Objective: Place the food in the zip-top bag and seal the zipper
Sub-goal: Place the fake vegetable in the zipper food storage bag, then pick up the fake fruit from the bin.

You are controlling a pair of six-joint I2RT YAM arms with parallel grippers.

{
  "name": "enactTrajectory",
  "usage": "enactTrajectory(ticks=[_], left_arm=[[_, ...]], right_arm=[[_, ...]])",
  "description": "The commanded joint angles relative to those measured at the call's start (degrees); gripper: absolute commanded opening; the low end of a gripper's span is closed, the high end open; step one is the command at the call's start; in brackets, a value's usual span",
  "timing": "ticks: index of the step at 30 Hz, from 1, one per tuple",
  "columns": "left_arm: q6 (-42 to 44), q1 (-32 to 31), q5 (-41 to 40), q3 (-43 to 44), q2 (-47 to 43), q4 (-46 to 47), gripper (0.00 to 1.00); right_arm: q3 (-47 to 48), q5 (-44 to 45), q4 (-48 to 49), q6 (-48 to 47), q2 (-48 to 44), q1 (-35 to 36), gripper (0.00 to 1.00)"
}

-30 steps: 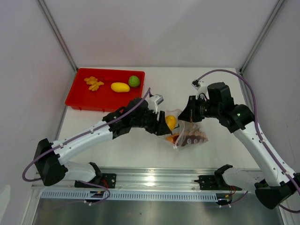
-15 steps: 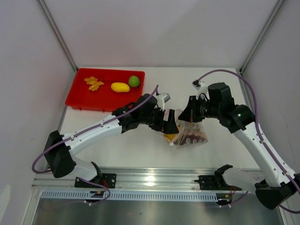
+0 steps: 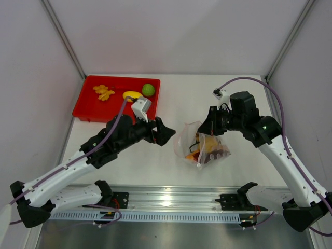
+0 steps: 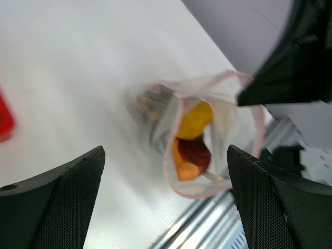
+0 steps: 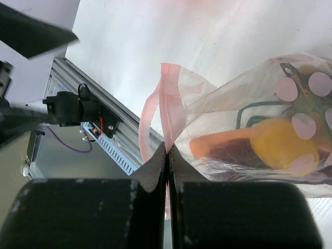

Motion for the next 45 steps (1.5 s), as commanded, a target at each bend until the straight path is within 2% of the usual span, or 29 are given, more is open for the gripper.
enactTrajectory(ticks=[1, 3, 6, 7, 8, 10, 14, 19, 22, 25, 27, 29, 31, 36, 45], left_arm=[[3.9, 2.1, -14.7, 2.0, 0.2, -4.7, 1.0], [6.2, 4.8, -22.4, 2.3, 1.2, -6.2, 0.99], [17.6, 11.4, -23.4, 2.2, 3.6, -4.5, 1.0], [23.1, 13.2, -22.6, 1.5, 4.2, -1.7, 0.99], [25.6, 17.4, -21.0, 1.6, 5.7, -0.8, 0.99], [32.4, 21.2, -16.0, 0.6, 7.1, 2.1, 1.0], [39.6, 29.8, -11.1, -0.1, 11.9, 8.4, 1.0], [46.2, 37.1, -5.5, 6.4, 23.4, 6.1, 0.99], [55.2, 37.9, 0.0, 6.0, 28.0, 9.2, 0.99], [55.1, 41.7, 6.4, 7.0, 32.6, 11.9, 0.99], [54.5, 43.5, 10.8, 11.2, 35.4, 10.8, 0.99], [55.8, 44.3, 10.1, 14.9, 40.1, 9.6, 1.0], [59.2, 44.2, 6.0, 18.9, 43.5, 9.0, 1.0], [68.9, 44.1, 0.0, 21.9, 52.2, 10.7, 0.99], [76.8, 44.6, 2.3, 26.2, 59.1, 6.3, 1.0]], right_arm=[[2.3, 0.7, 1.0, -0.2, -1.1, -0.2, 0.0], [2.3, 0.8, 1.1, -0.4, -1.1, -0.2, 0.0], [1.7, 0.9, 1.2, -0.8, -0.9, -0.2, 0.0], [1.2, 0.9, 1.3, -0.9, -0.8, -0.2, 0.0], [1.1, 0.8, 1.3, -1.2, -0.7, -0.2, 0.0], [0.7, 0.6, 1.3, -1.3, -0.6, -0.2, 0.0], [-1.1, -0.1, 2.3, -1.3, -1.2, -0.2, 0.0], [-2.3, -2.4, 3.3, -1.3, -0.8, -0.2, 0.0], [-2.9, -3.8, 3.5, -1.6, -0.9, -0.2, 0.0], [-3.9, -5.4, 3.7, -1.3, -1.4, -0.2, 0.0], [-4.5, -6.6, 3.1, -1.3, -1.6, -0.1, 0.0], [-5.0, -6.9, 3.0, -1.4, -2.3, 0.3, 0.0], [-5.3, -7.0, 2.8, -1.7, -2.8, 0.2, 0.0], [-5.0, -7.7, 3.2, -1.9, -3.0, 0.2, 0.0], [-7.2, -8.2, 4.5, -1.2, -4.9, 0.2, 0.0]])
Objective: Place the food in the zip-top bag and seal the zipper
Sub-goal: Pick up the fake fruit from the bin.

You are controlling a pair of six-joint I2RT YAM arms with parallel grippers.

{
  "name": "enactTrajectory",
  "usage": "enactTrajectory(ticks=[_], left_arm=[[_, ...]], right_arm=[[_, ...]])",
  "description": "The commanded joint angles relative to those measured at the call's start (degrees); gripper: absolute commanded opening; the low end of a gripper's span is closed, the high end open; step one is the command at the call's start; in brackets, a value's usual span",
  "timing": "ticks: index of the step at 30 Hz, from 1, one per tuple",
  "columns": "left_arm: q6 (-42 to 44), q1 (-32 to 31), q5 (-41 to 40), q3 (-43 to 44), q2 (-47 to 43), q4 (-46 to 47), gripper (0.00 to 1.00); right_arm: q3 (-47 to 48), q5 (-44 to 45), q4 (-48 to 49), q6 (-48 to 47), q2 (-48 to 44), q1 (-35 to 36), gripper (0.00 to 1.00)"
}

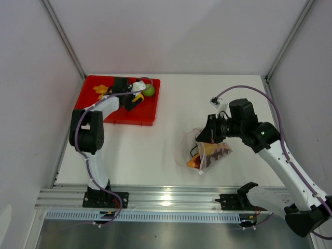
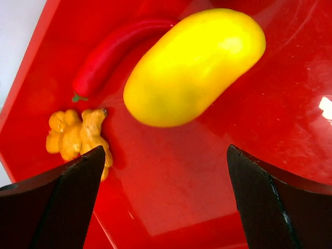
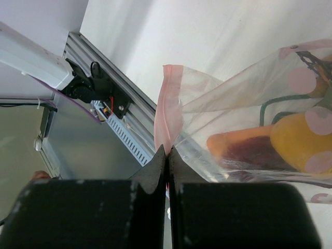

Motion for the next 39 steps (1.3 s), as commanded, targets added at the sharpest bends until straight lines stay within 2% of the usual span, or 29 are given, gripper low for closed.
enactTrajectory(ticks=[1, 8, 14, 23, 30, 33, 35, 36, 39], left_arm=[[5.6, 0.3, 1.9, 4.7, 2.0, -1.3, 1.0], [8.3, -0.1, 5.6, 10.6, 4.9, -6.4, 0.99], [8.6, -0.3, 4.4, 13.0, 8.0, -7.3, 0.99], [5.3, -2.4, 2.3, 21.8, 15.9, -11.8, 0.95], [4.9, -2.2, 1.1, 22.3, 16.6, -11.3, 0.9], [5.0, -1.9, 1.1, 22.0, 16.5, -11.4, 0.84], [4.4, -1.8, 1.1, 21.6, 16.2, -11.5, 0.75], [4.3, -1.8, 1.2, 21.2, 16.1, -11.2, 0.65], [3.3, -1.8, -0.9, 18.3, 14.4, -8.7, 0.54]], right_arm=[[-1.1, -1.3, 3.0, -0.3, -2.2, 0.2, 0.0], [-2.2, -0.9, 2.7, -0.9, -2.1, -0.1, 0.0], [-2.0, -1.5, 3.1, -0.8, -1.1, -0.1, 0.0], [-3.1, -1.4, 3.9, -0.5, -1.1, -0.4, 0.0], [-3.9, -1.9, 4.8, -0.7, -1.0, -0.4, 0.0], [-3.5, -2.0, 4.8, -0.7, -1.1, -0.6, 0.0], [-3.4, -1.9, 4.7, -0.8, -1.2, -0.7, 0.0], [-3.3, -1.9, 4.6, -0.8, -1.2, -0.7, 0.0], [-3.2, -1.8, 4.5, -0.7, -1.4, -0.7, 0.0]])
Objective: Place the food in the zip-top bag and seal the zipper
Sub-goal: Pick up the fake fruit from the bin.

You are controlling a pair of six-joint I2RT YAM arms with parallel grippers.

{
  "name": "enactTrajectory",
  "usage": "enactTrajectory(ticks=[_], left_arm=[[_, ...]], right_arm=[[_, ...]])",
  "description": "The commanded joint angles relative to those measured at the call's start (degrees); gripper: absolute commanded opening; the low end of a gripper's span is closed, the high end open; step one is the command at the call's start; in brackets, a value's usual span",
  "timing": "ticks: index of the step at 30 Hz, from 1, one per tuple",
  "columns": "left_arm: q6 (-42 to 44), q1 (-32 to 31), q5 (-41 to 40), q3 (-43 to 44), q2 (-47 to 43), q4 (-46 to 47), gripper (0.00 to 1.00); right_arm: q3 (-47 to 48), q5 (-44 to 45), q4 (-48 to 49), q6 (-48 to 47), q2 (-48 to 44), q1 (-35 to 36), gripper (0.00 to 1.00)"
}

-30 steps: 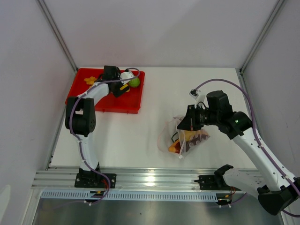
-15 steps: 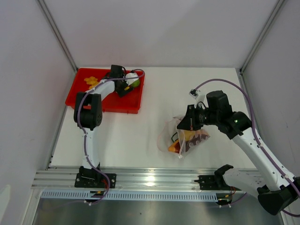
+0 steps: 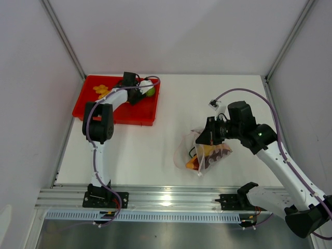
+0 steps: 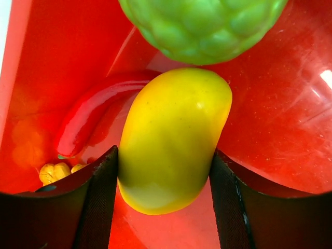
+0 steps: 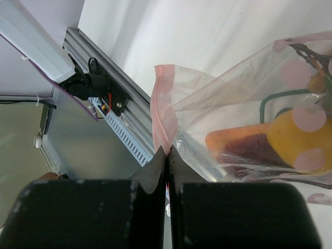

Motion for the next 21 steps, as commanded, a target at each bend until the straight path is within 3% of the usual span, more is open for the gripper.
enactTrajectory(ticks=[1, 6, 7, 8, 10, 14, 21], left_arm=[[-1.7, 0.2, -1.7, -3.4, -2.4, 2.7, 0.51], [-4.2, -0.1, -4.4, -12.0, -8.9, 12.8, 0.26], [-4.6, -0.3, -5.1, -16.0, -10.3, 14.3, 0.08], [-5.0, -0.4, -6.1, -17.3, -13.1, 15.3, 0.01], [-5.7, -1.1, -10.3, -23.5, -16.2, 20.0, 0.01], [-8.7, -1.8, -11.0, -32.6, -28.1, 23.9, 0.01], [-25.2, -4.1, -8.9, -34.5, -42.6, 14.3, 0.01]], right_arm=[[0.9, -0.4, 1.8, -0.7, -0.6, -0.4, 0.0], [0.2, -0.3, 2.6, -0.2, -1.1, -0.5, 0.0], [0.0, -0.3, 2.8, 0.2, -1.2, -0.5, 0.0], [-0.1, -0.4, 2.7, 0.2, -1.3, -0.5, 0.0], [-0.1, -0.2, 2.7, 0.3, -1.5, -0.6, 0.0], [0.8, 1.5, 2.4, 0.3, -0.8, -0.7, 0.0], [4.5, 5.9, 0.4, -1.2, 1.1, -0.8, 0.0]])
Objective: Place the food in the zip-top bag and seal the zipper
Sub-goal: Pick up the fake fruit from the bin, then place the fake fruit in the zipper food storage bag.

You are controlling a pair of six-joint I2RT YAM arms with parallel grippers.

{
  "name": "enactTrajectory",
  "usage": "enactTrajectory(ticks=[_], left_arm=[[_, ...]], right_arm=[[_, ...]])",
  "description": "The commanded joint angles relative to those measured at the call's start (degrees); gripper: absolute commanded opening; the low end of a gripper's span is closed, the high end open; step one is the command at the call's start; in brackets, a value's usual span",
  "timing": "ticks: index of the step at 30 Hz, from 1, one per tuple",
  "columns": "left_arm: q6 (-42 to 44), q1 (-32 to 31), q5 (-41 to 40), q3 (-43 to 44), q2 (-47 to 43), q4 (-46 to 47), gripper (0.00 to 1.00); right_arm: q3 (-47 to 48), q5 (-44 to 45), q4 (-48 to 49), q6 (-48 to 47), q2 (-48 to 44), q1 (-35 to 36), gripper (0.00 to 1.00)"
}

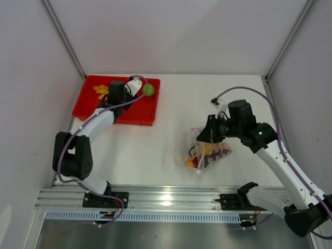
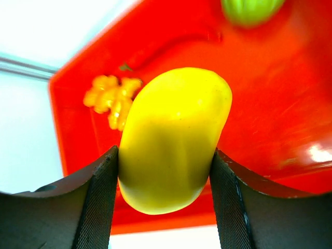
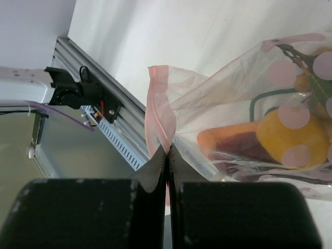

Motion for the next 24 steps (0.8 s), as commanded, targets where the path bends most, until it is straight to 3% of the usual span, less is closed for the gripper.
enactTrajectory(ticks=[1, 3, 6, 12, 16, 19, 24], left_arm=[[-12.9, -2.8, 1.0, 2.3, -9.8, -4.8, 0.01], [-18.6, -4.1, 4.9, 7.1, -11.4, -15.6, 0.01], [-26.1, -7.7, 8.4, 7.1, -17.5, -20.5, 0.01], [-41.9, -16.5, 23.6, 2.8, -32.2, -17.6, 0.01], [-53.3, -24.4, 29.3, -3.1, -38.8, -7.7, 0.01], [-63.0, -28.8, 33.3, -12.7, -41.5, 6.6, 0.01], [-70.8, -34.7, 31.3, -20.2, -40.3, 21.1, 0.01]], right_arm=[[4.5, 4.4, -0.3, -1.8, 0.8, -0.4, 0.0], [6.2, 5.4, -1.4, -2.2, 1.0, -0.4, 0.0], [7.2, 6.8, -2.2, -2.2, 0.5, -0.5, 0.0], [7.8, 6.3, -4.0, -1.5, -0.1, -0.5, 0.0], [8.3, 6.3, -4.0, -0.3, -0.6, -0.5, 0.0], [8.8, 5.4, -3.6, 0.6, -0.4, -0.4, 0.0], [9.5, 3.5, -2.1, 2.8, -0.7, -0.4, 0.0]])
